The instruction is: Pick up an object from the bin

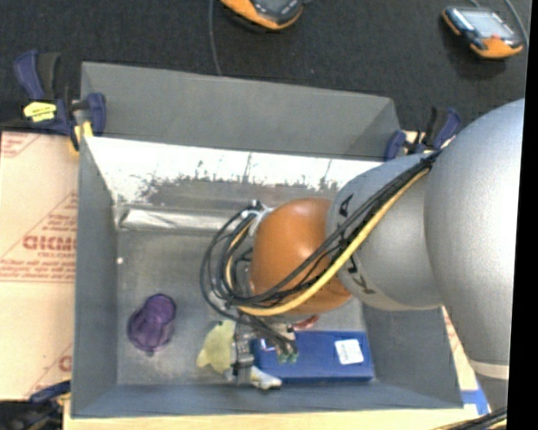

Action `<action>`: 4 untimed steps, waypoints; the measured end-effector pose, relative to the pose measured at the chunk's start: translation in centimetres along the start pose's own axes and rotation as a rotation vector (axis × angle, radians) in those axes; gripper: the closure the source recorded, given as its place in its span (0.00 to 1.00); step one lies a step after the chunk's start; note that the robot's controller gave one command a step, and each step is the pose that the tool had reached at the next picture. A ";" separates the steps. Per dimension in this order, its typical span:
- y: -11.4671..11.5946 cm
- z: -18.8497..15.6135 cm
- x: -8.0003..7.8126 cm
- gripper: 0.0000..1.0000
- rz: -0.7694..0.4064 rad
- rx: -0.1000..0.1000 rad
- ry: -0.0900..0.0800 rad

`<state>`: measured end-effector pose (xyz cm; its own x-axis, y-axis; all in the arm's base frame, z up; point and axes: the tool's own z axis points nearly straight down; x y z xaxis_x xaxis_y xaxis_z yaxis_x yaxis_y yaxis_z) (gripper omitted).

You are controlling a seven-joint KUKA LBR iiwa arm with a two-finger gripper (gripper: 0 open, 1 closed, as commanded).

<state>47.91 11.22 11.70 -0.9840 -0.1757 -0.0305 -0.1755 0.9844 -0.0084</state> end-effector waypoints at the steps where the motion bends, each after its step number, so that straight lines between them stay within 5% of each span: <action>1: 0.1 5.2 0.0 0.00 0.002 -0.001 -0.011; 2: -2.7 4.4 1.0 0.00 0.092 -0.002 -0.004; 3: -3.6 3.3 1.1 1.00 0.013 -0.002 -0.012; 4: -3.6 3.3 1.1 1.00 0.012 -0.002 -0.012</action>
Offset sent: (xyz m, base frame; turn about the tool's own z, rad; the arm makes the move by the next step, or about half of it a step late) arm -0.0072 -0.0302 -0.0447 0.0934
